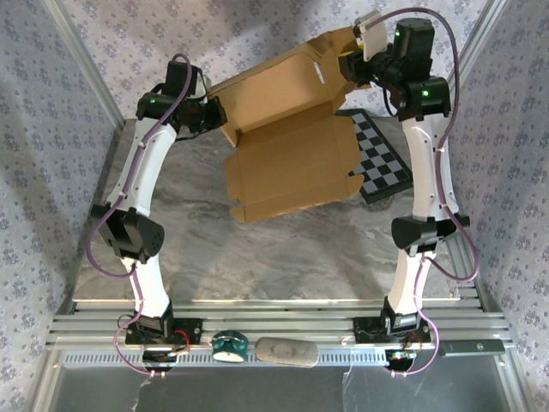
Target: Fold the paper box
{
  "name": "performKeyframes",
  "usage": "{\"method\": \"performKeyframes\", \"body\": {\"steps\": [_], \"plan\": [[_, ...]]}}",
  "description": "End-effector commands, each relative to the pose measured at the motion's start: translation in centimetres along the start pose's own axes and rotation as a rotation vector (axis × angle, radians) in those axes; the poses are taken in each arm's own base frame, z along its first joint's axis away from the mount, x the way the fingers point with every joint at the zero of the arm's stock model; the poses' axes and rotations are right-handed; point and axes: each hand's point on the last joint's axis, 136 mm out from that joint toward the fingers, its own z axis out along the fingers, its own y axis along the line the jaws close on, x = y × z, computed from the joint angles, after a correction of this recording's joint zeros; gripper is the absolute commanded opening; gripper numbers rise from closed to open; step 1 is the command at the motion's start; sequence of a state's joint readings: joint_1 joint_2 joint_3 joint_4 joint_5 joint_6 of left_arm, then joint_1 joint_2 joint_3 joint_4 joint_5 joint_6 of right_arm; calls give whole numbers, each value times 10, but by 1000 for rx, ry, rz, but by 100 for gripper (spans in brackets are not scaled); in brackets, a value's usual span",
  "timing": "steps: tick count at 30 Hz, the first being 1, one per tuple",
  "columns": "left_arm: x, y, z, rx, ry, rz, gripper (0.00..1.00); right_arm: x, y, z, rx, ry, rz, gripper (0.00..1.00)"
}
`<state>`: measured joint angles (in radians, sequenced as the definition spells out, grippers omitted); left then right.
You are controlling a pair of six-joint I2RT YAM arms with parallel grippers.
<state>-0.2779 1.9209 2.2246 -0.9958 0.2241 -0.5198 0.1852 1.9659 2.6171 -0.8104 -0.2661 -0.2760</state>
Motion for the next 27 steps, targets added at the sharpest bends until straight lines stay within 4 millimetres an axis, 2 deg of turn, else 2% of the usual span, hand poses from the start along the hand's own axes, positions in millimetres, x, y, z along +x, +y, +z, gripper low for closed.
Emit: {"method": "performKeyframes", "body": {"steps": [1, 4, 6, 9, 13, 16, 20, 22, 25, 26, 27], "plan": [[-5, -14, -13, 40, -22, 18, 0, 0, -5, 2, 87, 26, -35, 34], [-6, -15, -14, 43, -24, 11, 0, -5, -6, 2, 188, 39, -39, 8], [-5, -15, -15, 45, -22, 5, 0, -5, -9, 0, 292, 64, -40, 0], [-4, -16, -16, 48, -19, -6, 0, -5, -13, -8, 480, 105, -60, 0], [-4, -18, -15, 57, -15, -21, 0, -8, -5, -16, 674, 139, -82, 0], [-4, -19, -15, 58, -16, -28, 0, -9, 13, -16, 712, 149, -91, 0], [-3, -17, -16, 47, -14, -32, 0, -16, 43, -17, 626, 131, -99, 0], [-2, -15, -16, 42, -12, -27, 0, -20, 56, -21, 521, 108, -84, 12], [1, -11, -14, 27, -9, -14, 0, -26, 70, -41, 298, 70, -30, 46], [1, -9, -12, 22, -9, -12, 0, -29, 78, -52, 171, 42, 1, 58], [2, -7, -10, 22, -10, -7, 0, -36, 85, -66, 30, -7, 31, 67]]}}
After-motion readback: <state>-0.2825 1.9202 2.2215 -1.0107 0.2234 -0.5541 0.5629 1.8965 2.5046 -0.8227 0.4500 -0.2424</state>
